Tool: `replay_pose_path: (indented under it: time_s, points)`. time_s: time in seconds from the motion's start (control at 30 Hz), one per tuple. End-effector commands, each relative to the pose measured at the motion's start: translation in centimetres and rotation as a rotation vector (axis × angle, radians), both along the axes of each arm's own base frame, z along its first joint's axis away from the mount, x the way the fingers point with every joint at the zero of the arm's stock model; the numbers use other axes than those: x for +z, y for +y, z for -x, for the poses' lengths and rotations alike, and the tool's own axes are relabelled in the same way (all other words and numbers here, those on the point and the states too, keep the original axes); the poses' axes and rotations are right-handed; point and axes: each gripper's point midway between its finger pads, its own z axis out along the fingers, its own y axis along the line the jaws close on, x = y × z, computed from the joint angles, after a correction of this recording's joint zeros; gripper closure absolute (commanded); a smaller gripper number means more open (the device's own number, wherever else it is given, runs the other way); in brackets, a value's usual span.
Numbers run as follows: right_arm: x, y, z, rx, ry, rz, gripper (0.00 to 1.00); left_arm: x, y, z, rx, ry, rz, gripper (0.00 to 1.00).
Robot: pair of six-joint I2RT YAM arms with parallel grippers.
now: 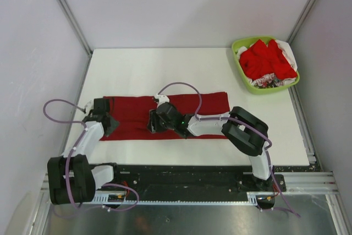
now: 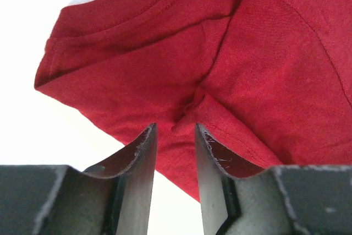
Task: Fold and stack the t-shirts
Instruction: Fold the other side of the tshirt into a rectangle
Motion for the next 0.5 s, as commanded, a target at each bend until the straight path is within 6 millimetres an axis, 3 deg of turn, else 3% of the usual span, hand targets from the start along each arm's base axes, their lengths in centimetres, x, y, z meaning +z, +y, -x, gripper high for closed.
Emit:
replay_pose_path:
  time_s: [0.0, 0.47]
  points:
    - [0.3, 1.7, -0.3, -0.008, 0.021, -0.049, 0.58, -0.4, 0.0, -1.0, -0.039, -0.018, 0.003, 0.63]
    - [-0.6, 2.2, -0.5, -0.006, 0.025, -0.039, 0.60, -1.6, -0.3, -1.3, -0.058, -0.008, 0.021, 0.65]
